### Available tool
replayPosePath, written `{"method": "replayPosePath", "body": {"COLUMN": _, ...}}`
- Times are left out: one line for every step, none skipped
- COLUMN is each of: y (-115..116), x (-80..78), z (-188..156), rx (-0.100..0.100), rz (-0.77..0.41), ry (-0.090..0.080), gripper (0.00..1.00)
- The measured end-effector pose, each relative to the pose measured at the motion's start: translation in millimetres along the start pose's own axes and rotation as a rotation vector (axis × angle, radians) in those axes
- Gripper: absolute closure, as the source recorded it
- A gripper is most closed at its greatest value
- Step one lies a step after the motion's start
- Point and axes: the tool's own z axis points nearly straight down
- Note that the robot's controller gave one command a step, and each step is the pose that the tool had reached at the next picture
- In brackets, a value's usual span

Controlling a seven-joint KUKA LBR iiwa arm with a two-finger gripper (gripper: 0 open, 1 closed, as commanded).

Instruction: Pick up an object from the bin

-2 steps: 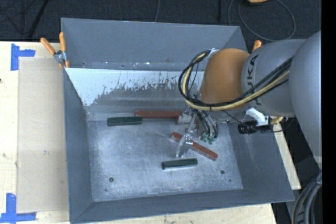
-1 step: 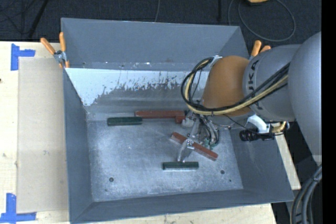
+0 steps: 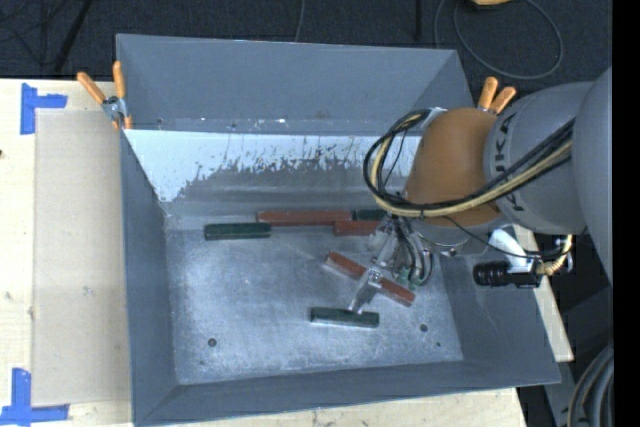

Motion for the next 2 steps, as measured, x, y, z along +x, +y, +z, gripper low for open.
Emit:
{"method": "replayPosePath", "body": {"y": 10.1, "x": -1.4, "z": 20.3, "rx": -0.004, "rz": -0.111, "ry": -0.010, "gripper": 0.00}}
{"method": "replayPosePath", "body": {"y": 23.0, "x": -37.3, "z": 22.5, "rx": -0.006, "rz": 0.041, "ry": -0.011, "gripper": 1.00}}
